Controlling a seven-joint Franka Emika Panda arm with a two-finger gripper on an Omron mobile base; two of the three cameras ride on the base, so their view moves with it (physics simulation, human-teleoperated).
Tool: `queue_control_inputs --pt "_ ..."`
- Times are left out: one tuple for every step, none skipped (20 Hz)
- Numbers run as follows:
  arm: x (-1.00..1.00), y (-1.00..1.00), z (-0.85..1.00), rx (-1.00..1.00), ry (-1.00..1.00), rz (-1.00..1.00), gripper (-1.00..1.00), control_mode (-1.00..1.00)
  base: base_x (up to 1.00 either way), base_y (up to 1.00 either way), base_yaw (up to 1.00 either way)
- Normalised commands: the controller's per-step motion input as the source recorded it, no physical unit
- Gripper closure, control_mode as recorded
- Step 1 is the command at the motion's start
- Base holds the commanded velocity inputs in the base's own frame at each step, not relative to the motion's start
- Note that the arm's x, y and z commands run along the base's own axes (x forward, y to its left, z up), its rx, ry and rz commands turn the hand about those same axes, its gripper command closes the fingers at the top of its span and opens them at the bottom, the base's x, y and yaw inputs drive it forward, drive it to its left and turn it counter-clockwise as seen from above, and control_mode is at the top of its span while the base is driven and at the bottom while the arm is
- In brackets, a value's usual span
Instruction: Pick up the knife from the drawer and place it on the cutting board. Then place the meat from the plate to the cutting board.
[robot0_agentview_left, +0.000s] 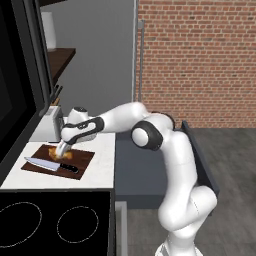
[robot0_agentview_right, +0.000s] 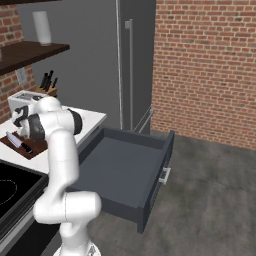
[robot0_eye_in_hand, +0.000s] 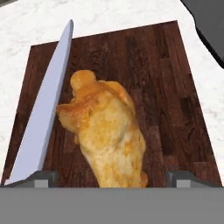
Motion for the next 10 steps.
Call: queue_control_inputs --pt "-0.4 -0.3 0.59 0.0 0.0 0.0 -1.0 -1.0 0.0 0.0 0.0" --pt "-0.66 -0.66 0.51 0.0 0.0 -0.01 -1.0 -1.0 0.0 0.0 0.0" --pt "-0.83 -0.99 0.46 0.0 0.0 -0.05 -1.0 -1.0 0.0 0.0 0.0" --pt "-0.91 -1.0 0.37 0.02 0.0 -0.06 -1.0 -1.0 0.0 0.0 0.0" --pt "-0.97 -1.0 0.34 0.06 -0.01 -0.06 -1.0 -1.0 0.0 0.0 0.0" --pt "-1.0 -1.0 0.29 0.1 -0.05 -0.06 -1.0 -1.0 0.0 0.0 0.0" --pt "-1.0 -1.0 0.27 0.13 -0.09 -0.05 -1.0 -1.0 0.0 0.0 0.0" --pt "-1.0 -1.0 0.29 0.16 -0.09 -0.05 -1.0 -1.0 0.0 0.0 0.0" --pt "-1.0 -1.0 0.32 0.2 -0.07 -0.06 -1.0 -1.0 0.0 0.0 0.0" --pt "-0.98 -1.0 0.34 0.21 -0.06 -0.05 -1.0 -1.0 0.0 0.0 0.0"
